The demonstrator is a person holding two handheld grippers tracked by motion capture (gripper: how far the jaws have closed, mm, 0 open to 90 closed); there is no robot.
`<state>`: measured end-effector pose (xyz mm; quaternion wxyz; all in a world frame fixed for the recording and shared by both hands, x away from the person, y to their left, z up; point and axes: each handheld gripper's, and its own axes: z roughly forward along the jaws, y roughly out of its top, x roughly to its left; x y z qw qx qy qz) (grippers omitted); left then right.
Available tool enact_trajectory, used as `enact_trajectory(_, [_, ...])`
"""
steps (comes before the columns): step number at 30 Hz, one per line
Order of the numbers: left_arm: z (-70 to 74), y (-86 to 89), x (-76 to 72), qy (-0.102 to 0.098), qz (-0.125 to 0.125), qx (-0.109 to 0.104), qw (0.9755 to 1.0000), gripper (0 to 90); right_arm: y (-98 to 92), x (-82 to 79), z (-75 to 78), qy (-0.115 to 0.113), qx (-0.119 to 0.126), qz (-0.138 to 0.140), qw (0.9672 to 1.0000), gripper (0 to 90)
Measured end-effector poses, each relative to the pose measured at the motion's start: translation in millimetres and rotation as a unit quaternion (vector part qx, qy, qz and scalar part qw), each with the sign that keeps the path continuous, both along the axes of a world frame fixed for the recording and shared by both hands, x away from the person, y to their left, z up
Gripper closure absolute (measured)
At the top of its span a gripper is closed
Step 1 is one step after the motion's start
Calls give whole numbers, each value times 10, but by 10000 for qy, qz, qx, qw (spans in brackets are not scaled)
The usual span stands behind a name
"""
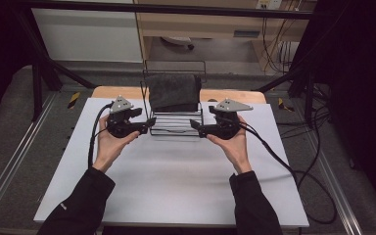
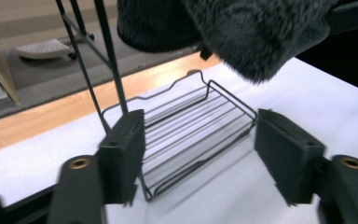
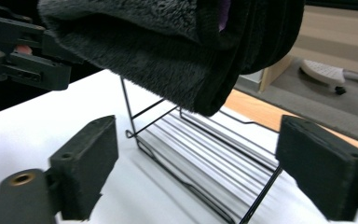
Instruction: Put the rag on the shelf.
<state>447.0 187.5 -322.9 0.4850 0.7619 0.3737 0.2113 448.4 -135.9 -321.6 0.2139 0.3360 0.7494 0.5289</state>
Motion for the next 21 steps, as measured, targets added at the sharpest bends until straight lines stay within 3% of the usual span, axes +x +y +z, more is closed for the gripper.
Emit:
enact_trajectory(12, [-146, 279, -194, 255, 18, 266, 9993, 128, -270, -205, 1, 203, 10, 10, 9998, 26])
enact_trajectory(21, [-401, 482, -358, 393, 87, 267, 9988, 109, -529, -352, -157, 418, 113, -33, 9991, 8])
